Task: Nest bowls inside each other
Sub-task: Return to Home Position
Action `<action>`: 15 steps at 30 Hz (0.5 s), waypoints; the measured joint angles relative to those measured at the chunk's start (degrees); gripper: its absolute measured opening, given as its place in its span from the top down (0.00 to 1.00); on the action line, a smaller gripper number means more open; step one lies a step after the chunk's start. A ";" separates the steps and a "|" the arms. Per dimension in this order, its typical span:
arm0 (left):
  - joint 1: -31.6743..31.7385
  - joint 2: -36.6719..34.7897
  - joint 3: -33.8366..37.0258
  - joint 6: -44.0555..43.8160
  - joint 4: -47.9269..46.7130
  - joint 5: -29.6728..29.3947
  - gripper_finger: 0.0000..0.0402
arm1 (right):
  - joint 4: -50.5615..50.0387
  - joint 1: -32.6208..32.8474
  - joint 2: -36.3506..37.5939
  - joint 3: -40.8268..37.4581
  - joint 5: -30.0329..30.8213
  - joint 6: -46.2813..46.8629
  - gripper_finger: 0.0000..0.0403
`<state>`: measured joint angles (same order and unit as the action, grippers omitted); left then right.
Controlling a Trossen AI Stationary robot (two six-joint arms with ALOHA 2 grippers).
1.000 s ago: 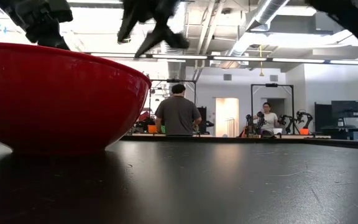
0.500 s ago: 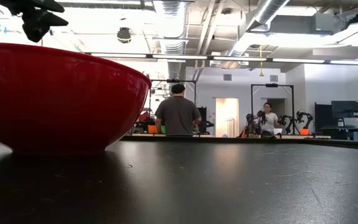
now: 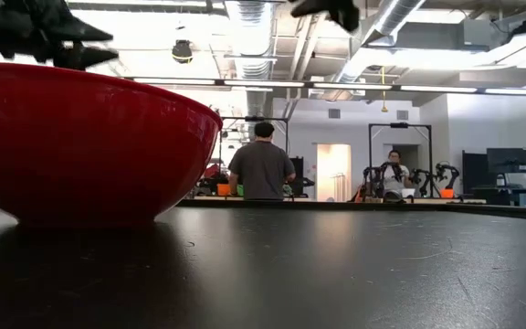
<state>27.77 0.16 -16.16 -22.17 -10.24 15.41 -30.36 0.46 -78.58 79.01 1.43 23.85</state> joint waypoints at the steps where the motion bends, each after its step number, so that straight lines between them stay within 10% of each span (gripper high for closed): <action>1: 0.00 0.20 0.97 0.59 0.44 0.21 0.67 | 6.97 -1.25 2.90 -5.54 -1.50 0.83 0.74; 15: 0.00 0.81 12.90 -0.76 9.82 1.14 0.75 | 43.88 1.79 30.34 -50.13 -0.21 3.38 0.98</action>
<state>27.77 0.96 -3.26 -22.92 -0.42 16.56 13.53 2.25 -48.25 28.88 1.22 27.23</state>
